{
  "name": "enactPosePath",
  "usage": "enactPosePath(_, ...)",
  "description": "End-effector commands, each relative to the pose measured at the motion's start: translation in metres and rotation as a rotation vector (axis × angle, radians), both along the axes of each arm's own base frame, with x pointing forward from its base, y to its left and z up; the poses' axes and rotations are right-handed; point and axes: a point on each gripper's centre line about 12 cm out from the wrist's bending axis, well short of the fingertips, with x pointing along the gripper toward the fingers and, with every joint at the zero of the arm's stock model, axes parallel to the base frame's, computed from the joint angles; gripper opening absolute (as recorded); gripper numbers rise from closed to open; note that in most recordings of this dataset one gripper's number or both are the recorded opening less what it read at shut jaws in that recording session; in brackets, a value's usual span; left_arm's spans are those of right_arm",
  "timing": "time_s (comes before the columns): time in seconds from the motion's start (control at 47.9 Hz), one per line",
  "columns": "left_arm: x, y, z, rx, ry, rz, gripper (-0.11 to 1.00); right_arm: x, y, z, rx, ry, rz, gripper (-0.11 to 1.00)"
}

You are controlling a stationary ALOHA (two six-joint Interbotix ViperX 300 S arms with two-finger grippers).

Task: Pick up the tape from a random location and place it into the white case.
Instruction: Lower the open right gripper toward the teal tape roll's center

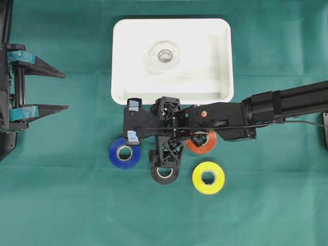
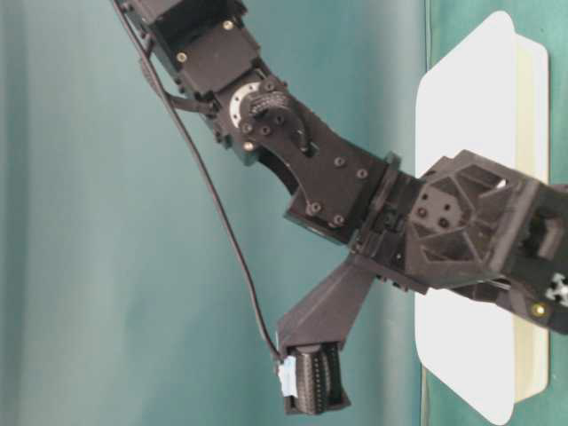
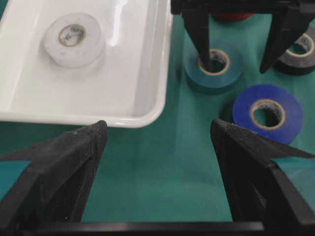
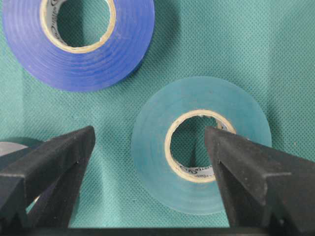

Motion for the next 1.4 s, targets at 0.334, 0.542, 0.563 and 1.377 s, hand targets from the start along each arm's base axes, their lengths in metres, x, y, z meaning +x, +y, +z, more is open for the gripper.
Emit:
enactPosePath(0.334, 0.0024, 0.0009, 0.0032, -0.002, -0.008, 0.004, 0.82, 0.0048, 0.0001, 0.0124, 0.003, -0.048, -0.003, 0.91)
enactPosePath(0.542, 0.0025, 0.0010, 0.0033, -0.001, -0.010, 0.004, 0.82, 0.0048, 0.0001, 0.0109, 0.003, -0.044, -0.003, 0.91)
enactPosePath(0.563, 0.0025, 0.0010, 0.0033, -0.001, -0.010, 0.004, 0.82, 0.0048, 0.0001, 0.0102, 0.003, -0.043, -0.004, 0.91)
enactPosePath(1.377, 0.0022, 0.0012, 0.0035, -0.003, -0.010, 0.006, 0.82, 0.0043, 0.0008, 0.0075, 0.002, -0.037, -0.002, 0.31)
